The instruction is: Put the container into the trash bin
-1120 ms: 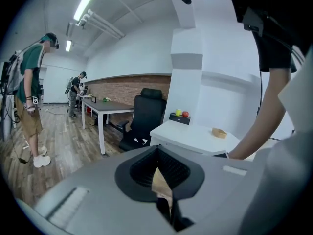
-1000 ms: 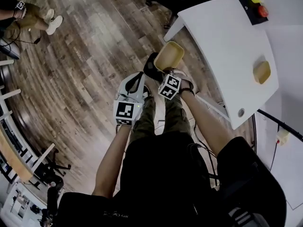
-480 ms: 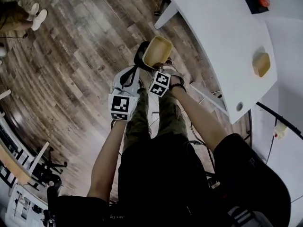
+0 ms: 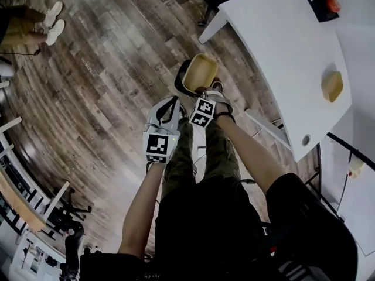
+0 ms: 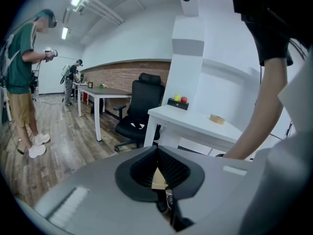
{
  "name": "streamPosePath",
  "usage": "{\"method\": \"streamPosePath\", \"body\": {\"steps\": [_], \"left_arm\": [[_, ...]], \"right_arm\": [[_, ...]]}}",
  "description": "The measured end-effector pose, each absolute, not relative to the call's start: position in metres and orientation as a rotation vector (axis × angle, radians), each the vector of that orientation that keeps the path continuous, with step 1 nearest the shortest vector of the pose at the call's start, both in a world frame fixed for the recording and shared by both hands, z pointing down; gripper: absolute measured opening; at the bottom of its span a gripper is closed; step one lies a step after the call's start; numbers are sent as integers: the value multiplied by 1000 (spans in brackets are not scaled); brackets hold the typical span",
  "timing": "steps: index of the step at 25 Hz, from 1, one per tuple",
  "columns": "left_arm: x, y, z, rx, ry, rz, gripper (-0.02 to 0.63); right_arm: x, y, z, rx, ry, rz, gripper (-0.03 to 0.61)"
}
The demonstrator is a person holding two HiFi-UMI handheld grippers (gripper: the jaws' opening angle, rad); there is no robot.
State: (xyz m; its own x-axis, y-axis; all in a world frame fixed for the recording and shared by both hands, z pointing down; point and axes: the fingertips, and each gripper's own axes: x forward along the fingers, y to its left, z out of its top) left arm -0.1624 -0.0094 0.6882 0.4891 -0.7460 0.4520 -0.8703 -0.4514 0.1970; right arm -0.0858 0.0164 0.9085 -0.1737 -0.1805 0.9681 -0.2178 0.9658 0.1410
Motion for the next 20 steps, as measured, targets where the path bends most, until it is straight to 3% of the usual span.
{"method": "streamPosePath", "body": {"steps": [20], "left_arm": [[-172,-14,681,2347,-1325,405,-2]], "right_arm": [[-88,30,921,293,-1752,69,41]]}}
